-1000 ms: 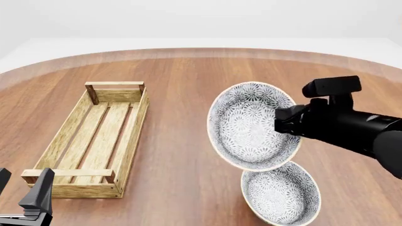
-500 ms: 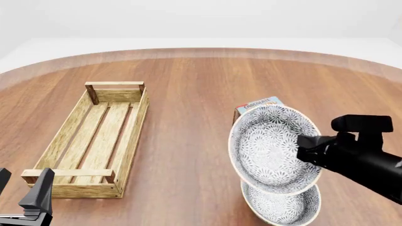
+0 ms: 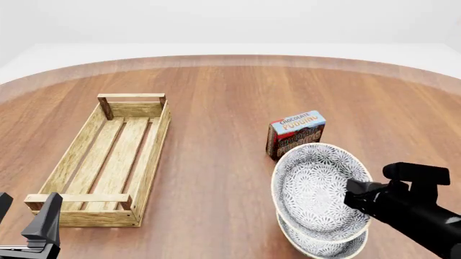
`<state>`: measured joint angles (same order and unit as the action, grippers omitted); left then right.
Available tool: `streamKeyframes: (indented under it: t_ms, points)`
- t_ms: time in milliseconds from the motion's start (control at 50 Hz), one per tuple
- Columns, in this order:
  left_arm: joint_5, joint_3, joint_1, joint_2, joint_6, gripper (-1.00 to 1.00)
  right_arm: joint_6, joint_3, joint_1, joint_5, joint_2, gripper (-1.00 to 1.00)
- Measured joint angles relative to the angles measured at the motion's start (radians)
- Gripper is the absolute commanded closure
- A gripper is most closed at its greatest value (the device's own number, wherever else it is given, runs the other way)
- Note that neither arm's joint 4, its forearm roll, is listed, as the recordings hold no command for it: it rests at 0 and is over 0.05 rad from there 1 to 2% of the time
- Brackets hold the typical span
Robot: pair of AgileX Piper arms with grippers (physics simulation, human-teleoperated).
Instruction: Stack the left bowl on the right bowl and place them in the tray.
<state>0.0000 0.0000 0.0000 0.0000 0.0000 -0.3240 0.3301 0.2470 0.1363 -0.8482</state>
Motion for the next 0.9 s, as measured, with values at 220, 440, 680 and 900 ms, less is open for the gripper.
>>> streamKeyframes:
  t_ms: [220,440,680,900]
  points:
    - [0.000,0.000,0.000,0.000,0.000,-1.00,-0.021,-0.054,-0.012,-0.049,-0.001,1.00]
    - [0.000,0.000,0.000,0.000,0.000,-1.00,-0.038,-0.099,-0.016,-0.096,-0.008,1.00]
    - [0.000,0.000,0.000,0.000,0.000,-1.00,-0.050,-0.140,-0.022,-0.155,-0.036,1.00]
    - [0.000,0.000,0.000,0.000,0.000,-1.00,-0.044,-0.155,-0.024,-0.184,-0.055,-1.00]
